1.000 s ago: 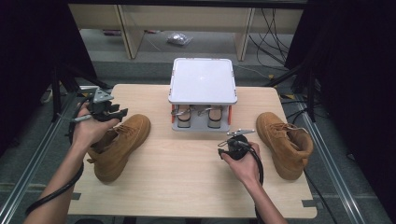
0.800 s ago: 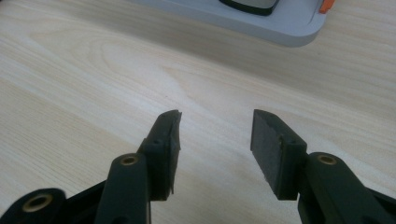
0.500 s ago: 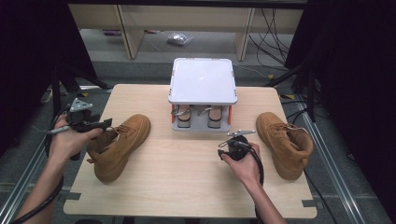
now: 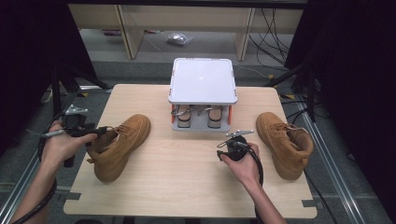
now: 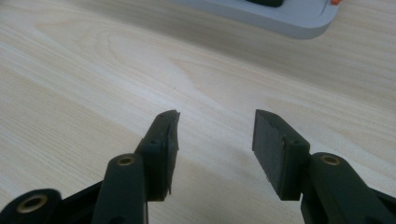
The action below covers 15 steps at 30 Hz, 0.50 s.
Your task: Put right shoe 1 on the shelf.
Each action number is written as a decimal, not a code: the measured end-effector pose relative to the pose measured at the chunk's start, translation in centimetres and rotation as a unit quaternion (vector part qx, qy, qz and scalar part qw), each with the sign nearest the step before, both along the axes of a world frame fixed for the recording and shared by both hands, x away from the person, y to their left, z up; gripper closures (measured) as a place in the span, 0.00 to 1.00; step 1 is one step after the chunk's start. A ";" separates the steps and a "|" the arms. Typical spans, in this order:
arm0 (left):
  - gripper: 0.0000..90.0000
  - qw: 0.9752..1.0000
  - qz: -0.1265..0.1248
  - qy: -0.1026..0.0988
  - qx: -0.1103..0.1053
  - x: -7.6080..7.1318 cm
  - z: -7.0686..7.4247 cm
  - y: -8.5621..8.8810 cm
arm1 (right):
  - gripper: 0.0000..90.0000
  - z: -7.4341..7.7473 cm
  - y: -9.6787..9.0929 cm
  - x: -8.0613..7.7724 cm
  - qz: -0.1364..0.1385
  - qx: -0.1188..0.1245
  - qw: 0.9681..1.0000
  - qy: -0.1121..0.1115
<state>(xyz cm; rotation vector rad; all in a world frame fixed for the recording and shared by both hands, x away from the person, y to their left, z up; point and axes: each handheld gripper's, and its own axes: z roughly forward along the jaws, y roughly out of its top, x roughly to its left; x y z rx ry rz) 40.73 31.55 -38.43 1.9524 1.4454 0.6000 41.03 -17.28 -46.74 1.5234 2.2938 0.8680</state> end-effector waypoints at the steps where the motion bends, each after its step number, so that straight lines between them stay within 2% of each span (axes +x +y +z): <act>1: 0.55 1.000 0.000 0.005 0.003 0.0 -0.1 0.1 | 0.57 0.0 0.0 0.1 0.007 0.000 1.000 0.000; 4: 0.57 1.000 0.001 0.013 -0.001 0.0 -0.4 0.2 | 0.57 0.1 0.2 0.1 0.001 -0.003 1.000 0.000; 6: 0.57 1.000 0.002 0.011 -0.003 0.0 -0.7 0.3 | 0.56 0.1 0.2 0.2 0.010 -0.002 1.000 -0.001; 7: 0.57 1.000 0.003 0.024 0.000 0.0 -0.7 0.4 | 0.56 0.1 0.2 0.2 0.010 -0.003 1.000 0.001; 9: 0.59 1.000 0.005 0.022 -0.005 -0.1 -1.0 0.4 | 0.56 0.1 0.3 0.1 0.006 -0.007 1.000 0.000; 11: 0.61 0.999 0.006 0.031 -0.008 -0.1 -1.3 0.4 | 0.56 -0.1 0.3 0.2 0.010 -0.005 1.000 0.004; 12: 0.62 0.999 0.005 0.047 -0.005 -0.1 -1.4 0.4 | 0.56 -0.1 0.3 0.1 0.005 -0.007 1.000 0.005; 15: 0.66 0.999 0.007 0.045 -0.012 0.0 -1.8 0.4 | 0.56 -0.2 0.3 0.1 0.005 -0.006 1.000 0.008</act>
